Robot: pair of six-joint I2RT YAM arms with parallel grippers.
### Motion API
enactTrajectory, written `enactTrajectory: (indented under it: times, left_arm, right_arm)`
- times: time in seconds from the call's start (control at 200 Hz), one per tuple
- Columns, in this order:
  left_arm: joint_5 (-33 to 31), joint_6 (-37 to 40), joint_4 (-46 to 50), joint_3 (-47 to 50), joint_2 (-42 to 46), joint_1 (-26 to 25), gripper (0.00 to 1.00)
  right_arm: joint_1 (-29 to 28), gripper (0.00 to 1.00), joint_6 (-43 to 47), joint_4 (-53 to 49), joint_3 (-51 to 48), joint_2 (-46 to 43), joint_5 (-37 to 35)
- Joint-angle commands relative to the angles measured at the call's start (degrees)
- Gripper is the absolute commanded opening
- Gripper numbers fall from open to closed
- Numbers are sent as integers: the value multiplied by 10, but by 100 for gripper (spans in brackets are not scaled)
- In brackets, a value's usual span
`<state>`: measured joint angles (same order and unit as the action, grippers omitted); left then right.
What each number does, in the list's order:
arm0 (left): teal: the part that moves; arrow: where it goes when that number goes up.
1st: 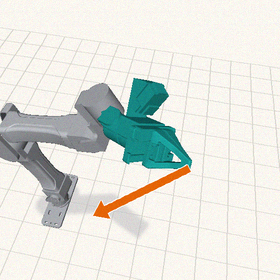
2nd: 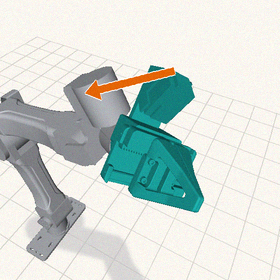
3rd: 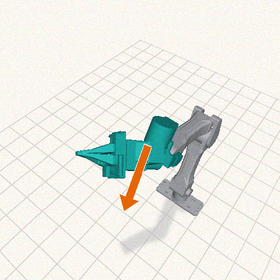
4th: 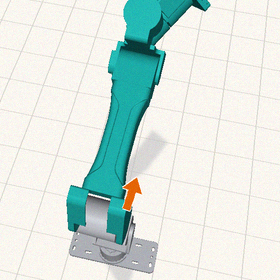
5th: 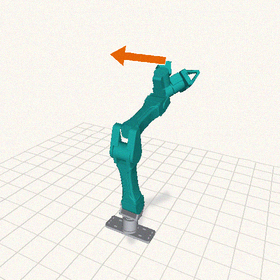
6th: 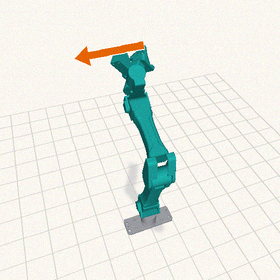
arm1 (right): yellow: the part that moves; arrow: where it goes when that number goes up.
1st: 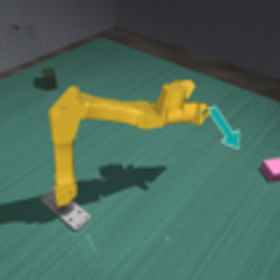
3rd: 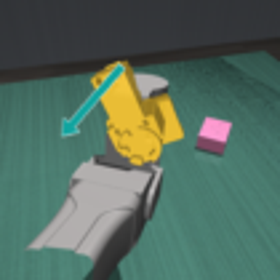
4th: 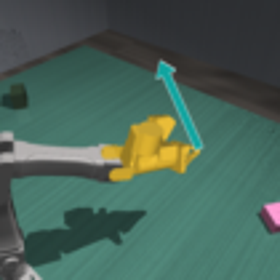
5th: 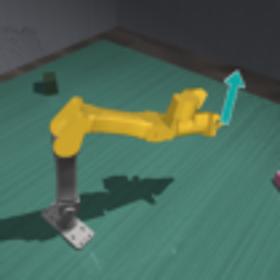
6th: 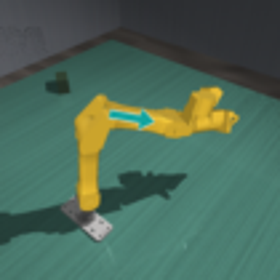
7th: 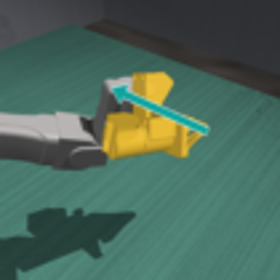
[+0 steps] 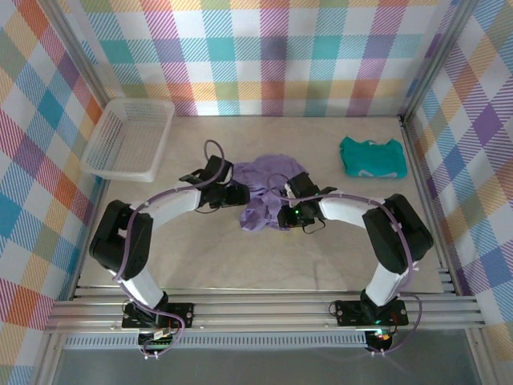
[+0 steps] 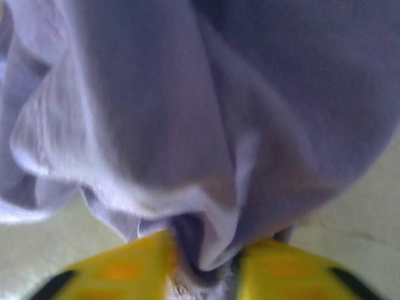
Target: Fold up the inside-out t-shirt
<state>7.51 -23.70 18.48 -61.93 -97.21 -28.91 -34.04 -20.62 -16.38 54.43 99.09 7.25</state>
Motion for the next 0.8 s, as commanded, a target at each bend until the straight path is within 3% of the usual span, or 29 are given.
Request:
enactTrajectory:
  times: [0.0, 0.095, 0.275, 0.395, 0.585, 0.795]
  left_arm:
    - [51, -9, -47, 24, -27, -28, 70]
    - [57, -16, -71, 34, -50, -31, 61]
    - [59, -12, -101, 31, -68, -32, 35]
    - [83, -15, -126, 14, -49, -17, 0]
    - [100, -55, -172, -36, 100, 23, 0]
    - [-20, 5, -102, -166, 241, 25, 0]
  right_arm:
    - [10, 8, 7, 25, 23, -23, -13]
    - [27, 0, 9, 32, 7, -71, -15]
    - [44, 0, 0, 67, -14, -167, 0]
    - [68, 0, -25, 105, -1, -229, 34]
    - [74, 0, 1, 72, 139, -270, 52]
    - [74, 0, 77, 3, 332, -275, 43]
